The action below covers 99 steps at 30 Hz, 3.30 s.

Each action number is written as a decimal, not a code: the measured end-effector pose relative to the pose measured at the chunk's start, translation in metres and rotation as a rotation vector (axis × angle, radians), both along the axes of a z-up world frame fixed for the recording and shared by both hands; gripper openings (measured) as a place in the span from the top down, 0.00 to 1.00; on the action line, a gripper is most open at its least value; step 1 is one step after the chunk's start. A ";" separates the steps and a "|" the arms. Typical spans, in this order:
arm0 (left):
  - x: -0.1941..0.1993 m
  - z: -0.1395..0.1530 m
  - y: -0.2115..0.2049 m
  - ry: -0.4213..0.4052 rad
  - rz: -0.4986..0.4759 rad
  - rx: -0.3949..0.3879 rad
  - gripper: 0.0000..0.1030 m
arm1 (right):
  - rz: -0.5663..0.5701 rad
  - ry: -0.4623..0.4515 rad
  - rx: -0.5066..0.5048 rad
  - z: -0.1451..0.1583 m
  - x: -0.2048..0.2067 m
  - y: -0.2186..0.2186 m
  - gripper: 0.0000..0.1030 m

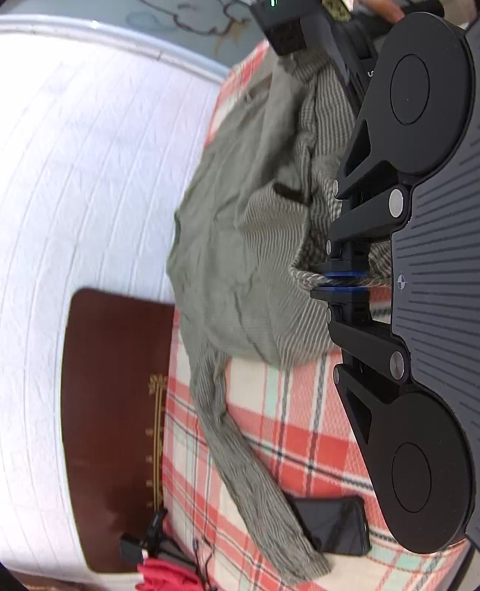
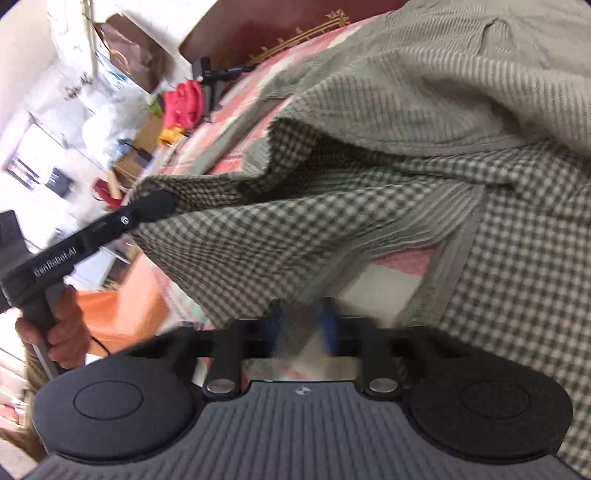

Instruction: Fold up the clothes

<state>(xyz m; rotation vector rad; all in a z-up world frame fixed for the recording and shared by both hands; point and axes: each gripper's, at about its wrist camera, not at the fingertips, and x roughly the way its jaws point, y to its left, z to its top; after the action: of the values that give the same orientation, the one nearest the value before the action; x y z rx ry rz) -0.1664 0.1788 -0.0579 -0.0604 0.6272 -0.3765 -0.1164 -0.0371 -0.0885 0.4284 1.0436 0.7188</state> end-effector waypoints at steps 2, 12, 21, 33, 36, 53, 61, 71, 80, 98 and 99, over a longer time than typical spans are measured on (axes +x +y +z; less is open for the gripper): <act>-0.001 0.002 0.005 0.013 0.008 -0.009 0.99 | 0.008 0.008 0.023 0.009 -0.005 -0.010 1.00; -0.021 -0.012 -0.007 0.085 -0.073 0.037 0.99 | -0.003 0.055 0.008 0.029 -0.032 -0.051 1.00; -0.037 -0.053 -0.026 0.156 -0.106 0.223 0.73 | -0.041 0.119 -0.033 0.001 -0.034 -0.059 0.96; -0.028 -0.017 -0.048 -0.033 -0.199 0.313 0.41 | -0.004 0.055 -0.053 0.006 -0.028 -0.051 0.71; -0.020 -0.031 -0.070 -0.048 -0.287 0.387 0.41 | 0.006 0.052 -0.057 0.005 -0.033 -0.049 0.71; 0.005 -0.043 -0.060 -0.070 -0.073 0.431 1.00 | 0.053 0.052 -0.037 0.001 -0.034 -0.038 1.00; -0.014 -0.034 -0.007 -0.001 0.202 0.315 0.98 | 0.074 0.092 -0.034 -0.007 -0.034 -0.043 1.00; -0.017 -0.050 -0.008 0.022 0.152 0.381 0.52 | -0.047 0.019 -0.066 0.012 -0.037 -0.080 0.72; -0.037 -0.046 -0.073 -0.178 -0.169 0.613 0.46 | -0.236 -0.218 -0.334 0.038 -0.040 -0.115 0.57; -0.029 -0.057 -0.121 -0.277 -0.490 0.702 0.37 | 0.217 -0.618 -0.895 0.025 -0.035 -0.043 0.99; -0.028 -0.055 -0.122 -0.280 -0.494 0.688 0.36 | 0.182 -0.611 -0.843 0.036 -0.030 -0.048 0.99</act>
<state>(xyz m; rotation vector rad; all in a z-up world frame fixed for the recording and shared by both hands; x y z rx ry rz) -0.1940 0.0569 -0.1127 0.8053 0.4604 -0.6127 -0.1469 -0.0851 -0.0528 -0.5921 0.7114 0.4587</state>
